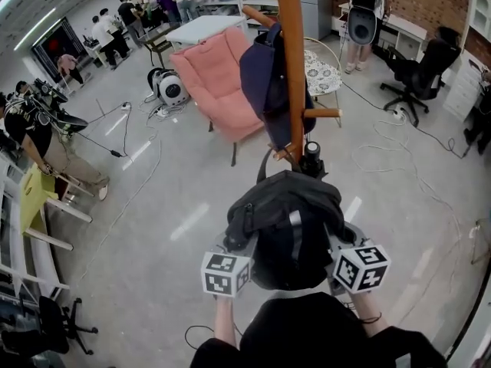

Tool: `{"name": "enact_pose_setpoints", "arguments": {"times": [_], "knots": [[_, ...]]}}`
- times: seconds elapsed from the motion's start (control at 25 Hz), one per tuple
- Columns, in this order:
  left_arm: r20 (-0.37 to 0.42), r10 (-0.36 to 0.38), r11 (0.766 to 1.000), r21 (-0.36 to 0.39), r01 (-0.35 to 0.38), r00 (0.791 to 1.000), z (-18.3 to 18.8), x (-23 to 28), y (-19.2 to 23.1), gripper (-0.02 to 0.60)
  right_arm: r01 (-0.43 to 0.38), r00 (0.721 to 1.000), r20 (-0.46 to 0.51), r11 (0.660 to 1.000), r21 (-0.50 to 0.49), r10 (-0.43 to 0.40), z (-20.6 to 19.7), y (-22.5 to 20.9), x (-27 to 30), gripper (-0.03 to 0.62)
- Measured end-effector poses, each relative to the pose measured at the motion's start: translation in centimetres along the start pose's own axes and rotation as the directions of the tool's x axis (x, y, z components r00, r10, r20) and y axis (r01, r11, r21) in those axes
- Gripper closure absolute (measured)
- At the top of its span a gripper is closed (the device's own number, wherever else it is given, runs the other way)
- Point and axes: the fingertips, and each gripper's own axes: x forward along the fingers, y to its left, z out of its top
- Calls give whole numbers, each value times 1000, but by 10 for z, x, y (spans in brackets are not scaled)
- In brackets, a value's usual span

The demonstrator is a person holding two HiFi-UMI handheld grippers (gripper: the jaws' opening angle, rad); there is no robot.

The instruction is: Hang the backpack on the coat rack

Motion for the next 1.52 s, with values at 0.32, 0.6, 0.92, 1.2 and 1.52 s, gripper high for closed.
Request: {"name": "enact_pose_setpoints", "arguments": {"times": [0.32, 0.6, 0.92, 1.2, 1.52], "knots": [[-36, -85, 996, 28, 86, 996, 5, 32, 17, 456, 87, 996, 8, 995, 40, -88, 0, -9, 19, 568], [-72, -143, 988, 52, 147, 987, 4, 54, 25, 456, 152, 988, 10, 987, 58, -153, -6, -17, 30, 568], [-109, -169, 984, 44, 174, 980, -8, 75, 30, 454, 202, 979, -10, 977, 70, -202, -20, -26, 41, 568], [-128, -179, 982, 36, 184, 976, -19, 92, 30, 453, 228, 974, -20, 970, 78, -228, -32, -36, 47, 568], [-152, -186, 981, 28, 193, 971, -34, 104, 35, 451, 252, 968, -26, 963, 90, -251, -46, -40, 55, 568]]}}
